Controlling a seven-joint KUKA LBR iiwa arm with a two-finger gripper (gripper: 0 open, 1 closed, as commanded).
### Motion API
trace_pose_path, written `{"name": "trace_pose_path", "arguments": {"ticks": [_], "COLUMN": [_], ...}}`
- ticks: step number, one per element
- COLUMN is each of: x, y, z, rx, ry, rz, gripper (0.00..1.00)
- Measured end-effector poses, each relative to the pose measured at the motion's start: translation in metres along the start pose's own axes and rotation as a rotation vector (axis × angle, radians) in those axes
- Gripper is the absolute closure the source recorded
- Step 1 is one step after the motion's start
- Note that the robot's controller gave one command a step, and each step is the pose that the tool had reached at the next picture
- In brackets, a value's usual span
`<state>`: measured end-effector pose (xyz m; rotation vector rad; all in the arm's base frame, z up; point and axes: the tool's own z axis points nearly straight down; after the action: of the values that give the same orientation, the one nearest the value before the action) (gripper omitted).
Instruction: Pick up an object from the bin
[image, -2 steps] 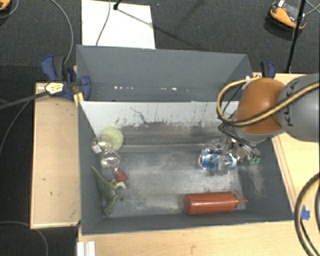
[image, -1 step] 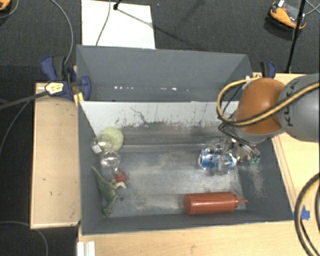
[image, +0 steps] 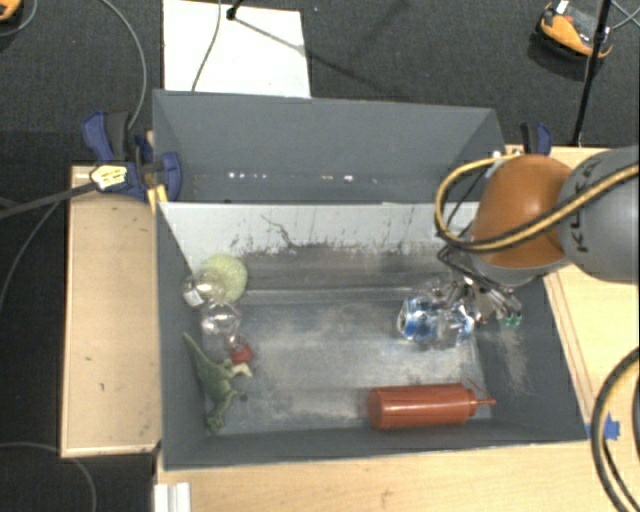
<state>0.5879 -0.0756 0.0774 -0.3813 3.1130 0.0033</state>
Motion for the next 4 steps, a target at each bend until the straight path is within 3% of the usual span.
{"name": "trace_pose_path", "arguments": {"ticks": [4], "x": [-0.001], "y": [0.0], "z": [-0.072], "rx": [0.003], "ry": [-0.005], "rz": [0.002], "gripper": [1.0]}}
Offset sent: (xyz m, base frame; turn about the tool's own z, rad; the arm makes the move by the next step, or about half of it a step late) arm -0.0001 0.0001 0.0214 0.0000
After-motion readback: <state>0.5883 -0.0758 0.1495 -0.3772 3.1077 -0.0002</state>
